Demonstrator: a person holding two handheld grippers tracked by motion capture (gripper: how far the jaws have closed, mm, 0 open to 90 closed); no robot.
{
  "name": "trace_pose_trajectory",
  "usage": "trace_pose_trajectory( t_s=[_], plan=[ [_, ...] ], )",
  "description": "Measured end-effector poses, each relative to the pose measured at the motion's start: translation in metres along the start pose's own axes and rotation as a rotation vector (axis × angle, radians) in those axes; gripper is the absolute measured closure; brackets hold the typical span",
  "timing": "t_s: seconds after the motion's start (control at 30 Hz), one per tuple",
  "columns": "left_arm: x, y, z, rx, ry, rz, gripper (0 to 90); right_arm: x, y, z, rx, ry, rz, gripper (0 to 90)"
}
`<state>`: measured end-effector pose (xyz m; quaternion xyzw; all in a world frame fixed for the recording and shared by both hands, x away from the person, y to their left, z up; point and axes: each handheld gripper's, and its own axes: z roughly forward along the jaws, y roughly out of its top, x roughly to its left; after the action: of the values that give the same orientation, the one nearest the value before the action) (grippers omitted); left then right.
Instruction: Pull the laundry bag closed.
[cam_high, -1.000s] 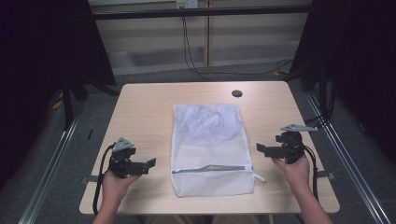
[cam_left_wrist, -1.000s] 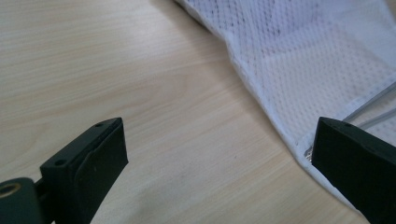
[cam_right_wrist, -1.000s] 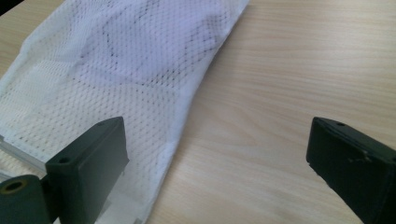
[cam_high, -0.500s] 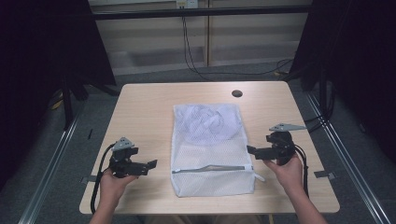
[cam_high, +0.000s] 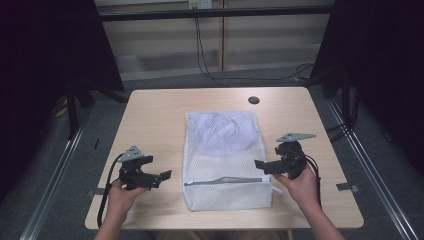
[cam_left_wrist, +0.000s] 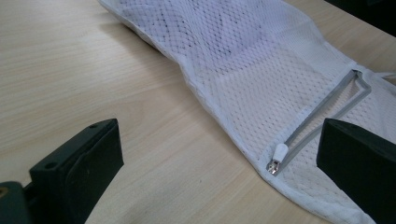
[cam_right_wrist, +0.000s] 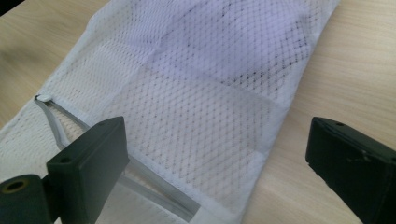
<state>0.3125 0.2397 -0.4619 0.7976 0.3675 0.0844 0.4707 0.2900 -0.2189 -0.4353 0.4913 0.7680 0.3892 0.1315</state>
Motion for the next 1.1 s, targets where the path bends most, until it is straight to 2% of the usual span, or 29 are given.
trace_pose_trajectory(
  t_s=[0.03, 0.07, 0.17, 0.2, 0.27, 0.4, 0.6, 0.73, 0.87, 0.9, 0.97, 1.1],
  plan=[
    [0.002, 0.001, 0.0, -0.006, -0.022, -0.023, 0.2, 0.001, 0.0, 0.001, -0.001, 0.006, -0.002, 5.4],
    [0.002, 0.001, -0.001, -0.019, -0.012, -0.023, 0.2, 0.003, 0.001, 0.002, 0.002, 0.002, -0.002, 5.3],
    [0.002, 0.001, -0.001, -0.034, -0.016, -0.013, 0.0, 0.006, 0.002, 0.004, 0.003, 0.01, -0.008, 5.3],
    [0.003, 0.001, 0.001, -0.019, -0.015, -0.03, 0.0, 0.007, 0.003, 0.005, 0.01, 0.007, -0.008, 5.3],
    [0.005, 0.001, 0.002, -0.012, -0.013, -0.035, 0.0, 0.008, 0.004, 0.006, 0.01, 0.009, -0.011, 5.3],
    [0.008, 0.001, 0.004, 0.014, 0.015, -0.071, 0.5, 0.013, 0.007, 0.01, 0.012, 0.015, -0.017, 5.3],
    [0.009, 0.001, 0.005, 0.031, 0.006, -0.103, 1.0, 0.022, 0.011, 0.016, 0.019, 0.026, -0.019, 5.4],
    [0.008, 0.002, 0.005, 0.009, -0.009, -0.119, 0.8, 0.032, 0.015, 0.021, 0.018, 0.04, -0.028, 5.4],
    [0.01, 0.002, 0.002, 0.013, -0.008, -0.133, 1.0, 0.041, 0.018, 0.026, 0.027, 0.056, -0.031, 5.9],
    [0.011, 0.002, 0.002, 0.023, -0.007, -0.129, 1.2, 0.043, 0.019, 0.028, 0.025, 0.057, -0.031, 6.1],
    [0.011, 0.001, 0.001, 0.054, 0.002, -0.146, 2.7, 0.046, 0.02, 0.031, 0.035, 0.073, -0.032, 8.6],
    [0.011, 0.002, 0.0, 0.052, -0.013, -0.157, 2.8, 0.054, 0.022, 0.037, 0.039, 0.095, -0.038, 9.0]
  ],
)
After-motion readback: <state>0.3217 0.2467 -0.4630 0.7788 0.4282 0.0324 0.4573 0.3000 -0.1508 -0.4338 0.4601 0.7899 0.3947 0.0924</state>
